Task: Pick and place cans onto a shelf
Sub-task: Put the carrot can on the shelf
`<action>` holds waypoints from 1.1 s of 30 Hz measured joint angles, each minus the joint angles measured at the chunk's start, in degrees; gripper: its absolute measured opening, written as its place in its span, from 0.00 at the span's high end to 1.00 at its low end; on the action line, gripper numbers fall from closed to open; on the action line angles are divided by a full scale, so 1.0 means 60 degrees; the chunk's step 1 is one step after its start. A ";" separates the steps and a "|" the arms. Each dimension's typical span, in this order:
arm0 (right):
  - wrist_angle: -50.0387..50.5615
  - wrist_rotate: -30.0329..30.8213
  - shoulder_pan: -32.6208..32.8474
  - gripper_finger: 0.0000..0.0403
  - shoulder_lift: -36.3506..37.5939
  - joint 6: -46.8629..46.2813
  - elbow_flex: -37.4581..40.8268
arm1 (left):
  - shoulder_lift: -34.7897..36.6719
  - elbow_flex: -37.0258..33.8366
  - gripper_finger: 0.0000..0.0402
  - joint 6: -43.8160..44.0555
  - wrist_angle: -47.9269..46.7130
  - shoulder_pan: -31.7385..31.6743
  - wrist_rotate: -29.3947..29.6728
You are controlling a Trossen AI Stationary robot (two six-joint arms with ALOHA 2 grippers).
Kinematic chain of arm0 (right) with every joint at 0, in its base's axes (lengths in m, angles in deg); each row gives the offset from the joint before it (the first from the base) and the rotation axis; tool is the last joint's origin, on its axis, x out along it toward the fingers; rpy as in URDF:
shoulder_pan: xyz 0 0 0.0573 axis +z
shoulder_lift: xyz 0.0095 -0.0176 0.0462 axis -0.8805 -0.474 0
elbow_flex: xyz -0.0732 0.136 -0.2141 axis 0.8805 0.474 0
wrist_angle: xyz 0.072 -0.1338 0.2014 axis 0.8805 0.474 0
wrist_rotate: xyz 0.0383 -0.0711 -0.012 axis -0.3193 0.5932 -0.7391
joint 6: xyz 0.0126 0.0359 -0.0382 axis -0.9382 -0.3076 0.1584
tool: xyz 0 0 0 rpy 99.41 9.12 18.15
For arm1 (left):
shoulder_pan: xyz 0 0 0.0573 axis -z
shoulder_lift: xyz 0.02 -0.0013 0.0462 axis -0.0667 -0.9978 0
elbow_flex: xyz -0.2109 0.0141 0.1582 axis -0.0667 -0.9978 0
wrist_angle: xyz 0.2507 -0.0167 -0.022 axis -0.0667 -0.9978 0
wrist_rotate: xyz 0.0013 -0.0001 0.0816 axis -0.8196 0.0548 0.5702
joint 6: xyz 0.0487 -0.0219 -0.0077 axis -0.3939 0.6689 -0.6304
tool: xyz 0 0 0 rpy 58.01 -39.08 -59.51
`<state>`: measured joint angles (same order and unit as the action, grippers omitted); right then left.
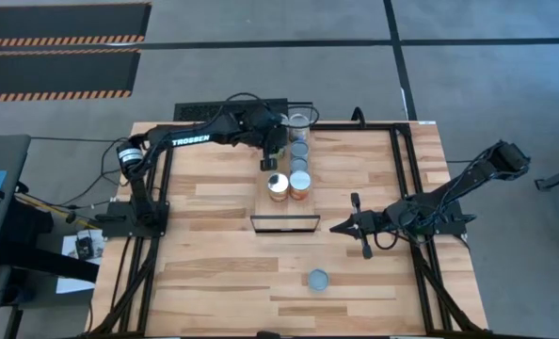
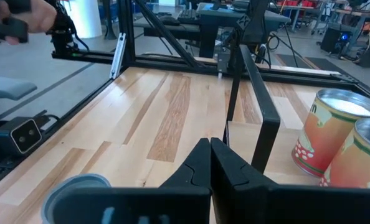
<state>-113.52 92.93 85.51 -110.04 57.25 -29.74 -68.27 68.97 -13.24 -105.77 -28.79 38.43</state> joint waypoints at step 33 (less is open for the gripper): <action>0.6899 0.1949 0.3494 0.68 -0.5898 -0.4149 -0.6191 | 0.9966 -1.1502 0.99 0.4474 0.8225 0.3418 0.0660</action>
<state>-72.12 104.62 106.47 -145.43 32.36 -66.88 -8.47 -0.04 13.61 -56.42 -8.28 42.38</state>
